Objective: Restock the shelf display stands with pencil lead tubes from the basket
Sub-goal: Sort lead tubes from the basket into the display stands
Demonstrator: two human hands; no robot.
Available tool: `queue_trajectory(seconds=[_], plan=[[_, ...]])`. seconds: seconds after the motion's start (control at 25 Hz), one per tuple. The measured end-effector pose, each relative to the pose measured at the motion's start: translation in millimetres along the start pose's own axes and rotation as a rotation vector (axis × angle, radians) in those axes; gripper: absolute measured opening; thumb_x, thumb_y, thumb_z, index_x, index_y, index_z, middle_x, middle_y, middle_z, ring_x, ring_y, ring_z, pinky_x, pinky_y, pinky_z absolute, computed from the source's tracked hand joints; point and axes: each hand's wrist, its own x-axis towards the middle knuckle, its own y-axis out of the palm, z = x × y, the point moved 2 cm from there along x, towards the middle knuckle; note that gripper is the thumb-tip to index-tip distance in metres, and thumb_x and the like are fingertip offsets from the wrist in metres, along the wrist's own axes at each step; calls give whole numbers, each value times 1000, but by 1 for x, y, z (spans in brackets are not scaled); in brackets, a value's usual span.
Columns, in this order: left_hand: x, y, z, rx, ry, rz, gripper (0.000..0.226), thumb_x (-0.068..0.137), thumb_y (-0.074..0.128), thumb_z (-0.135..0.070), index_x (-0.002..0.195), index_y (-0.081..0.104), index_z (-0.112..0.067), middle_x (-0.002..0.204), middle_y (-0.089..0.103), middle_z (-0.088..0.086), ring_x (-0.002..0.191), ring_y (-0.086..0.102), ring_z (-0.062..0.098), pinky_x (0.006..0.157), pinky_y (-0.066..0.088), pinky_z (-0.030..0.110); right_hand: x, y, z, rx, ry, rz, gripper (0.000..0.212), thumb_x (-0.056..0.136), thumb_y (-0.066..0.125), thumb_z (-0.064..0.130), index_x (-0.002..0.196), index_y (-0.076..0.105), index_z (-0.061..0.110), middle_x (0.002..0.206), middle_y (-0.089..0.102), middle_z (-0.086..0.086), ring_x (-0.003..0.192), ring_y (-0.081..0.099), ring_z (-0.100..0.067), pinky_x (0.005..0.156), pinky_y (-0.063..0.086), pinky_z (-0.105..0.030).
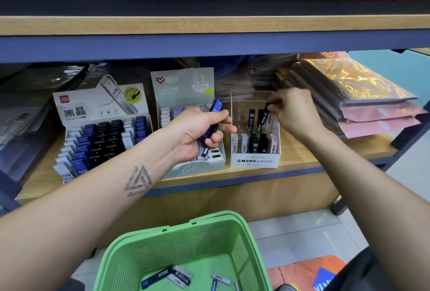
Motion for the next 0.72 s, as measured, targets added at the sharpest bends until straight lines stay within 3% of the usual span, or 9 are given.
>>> queue_trajectory(seconds=[0.16,0.36,0.56,0.72], plan=[[2,1,2,20,0,11,18,102,58,-13,90,62,0,82,72,20,40,44,10,33,30,17,2,10,-5,-74,16,69,13,91,68,7,101,78,9,94,74,-13,91,69,-32,81,57,-46],[1,2,3,21,-11,23,18,102,58,-14,91,62,1,84,71,22,40,44,10,33,30,17,-1,18,-5,-27,72,115,16,90,69,3,102,78,6,96,74,-15,90,70,-31,84,58,-42],[-1,3,2,25,-12,40,17,101,58,-14,93,62,1,83,71,20,39,44,10,33,30,17,-1,19,-4,-172,46,110,12,88,62,2,79,70,3,81,67,-15,72,60,-32,62,45,-33],[-1,2,4,47,-14,61,16,100,60,-14,95,62,1,73,68,16,40,44,10,33,30,17,-2,12,5,-58,67,66,12,89,64,3,90,76,5,87,73,-9,76,66,-26,70,55,-36]])
